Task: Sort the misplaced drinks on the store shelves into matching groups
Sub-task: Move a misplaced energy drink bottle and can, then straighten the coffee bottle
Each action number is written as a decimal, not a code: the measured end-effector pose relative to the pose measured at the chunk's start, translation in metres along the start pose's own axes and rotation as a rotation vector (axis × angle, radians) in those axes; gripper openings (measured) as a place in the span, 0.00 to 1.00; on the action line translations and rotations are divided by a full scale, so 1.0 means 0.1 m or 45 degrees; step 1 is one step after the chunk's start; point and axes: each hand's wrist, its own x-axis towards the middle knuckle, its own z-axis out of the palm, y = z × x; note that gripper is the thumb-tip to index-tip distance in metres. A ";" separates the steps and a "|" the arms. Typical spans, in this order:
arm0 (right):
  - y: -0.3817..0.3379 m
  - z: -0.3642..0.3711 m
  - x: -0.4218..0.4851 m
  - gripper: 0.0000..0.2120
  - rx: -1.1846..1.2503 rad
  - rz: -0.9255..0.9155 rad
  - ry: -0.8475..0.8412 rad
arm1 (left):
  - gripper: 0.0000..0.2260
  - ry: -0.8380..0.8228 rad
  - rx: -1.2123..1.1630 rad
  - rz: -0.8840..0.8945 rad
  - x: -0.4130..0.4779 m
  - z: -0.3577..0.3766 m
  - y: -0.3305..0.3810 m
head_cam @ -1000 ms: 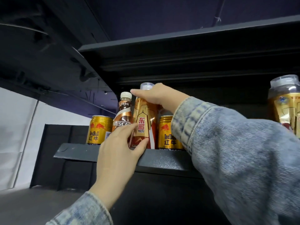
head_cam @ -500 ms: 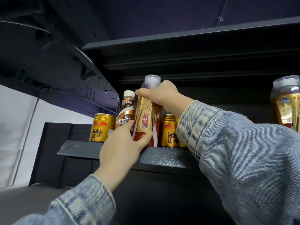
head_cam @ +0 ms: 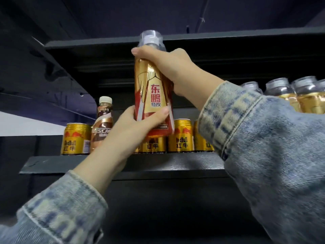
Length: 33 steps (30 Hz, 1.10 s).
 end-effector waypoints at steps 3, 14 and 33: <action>0.00 -0.25 -0.10 0.32 -0.164 0.027 0.046 | 0.22 -0.103 -0.074 -0.009 -0.05 0.29 0.06; -0.03 -1.69 -0.51 0.31 -0.432 0.149 0.204 | 0.28 -0.214 -0.186 -0.039 -0.17 1.68 0.49; -0.06 -4.43 -1.04 0.23 -0.361 0.179 0.087 | 0.22 -0.114 -0.095 -0.086 -0.53 4.35 1.40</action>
